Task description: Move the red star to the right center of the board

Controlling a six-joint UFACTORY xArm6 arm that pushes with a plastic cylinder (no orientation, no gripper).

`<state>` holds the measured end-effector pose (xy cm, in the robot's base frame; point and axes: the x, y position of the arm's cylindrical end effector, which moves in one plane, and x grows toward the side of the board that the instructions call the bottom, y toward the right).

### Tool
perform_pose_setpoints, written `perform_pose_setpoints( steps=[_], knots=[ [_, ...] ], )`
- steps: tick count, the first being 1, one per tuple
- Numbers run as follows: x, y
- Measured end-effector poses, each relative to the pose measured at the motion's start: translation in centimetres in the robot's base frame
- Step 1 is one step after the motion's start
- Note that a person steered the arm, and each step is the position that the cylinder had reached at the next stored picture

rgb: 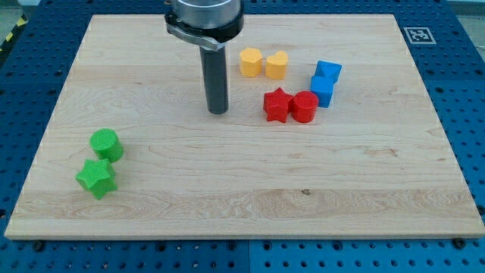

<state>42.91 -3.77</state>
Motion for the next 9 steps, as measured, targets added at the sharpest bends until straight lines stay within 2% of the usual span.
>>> perform_pose_setpoints(
  steps=[4,9],
  knots=[
    [0.0,6.8],
    [0.0,17.9]
  ],
)
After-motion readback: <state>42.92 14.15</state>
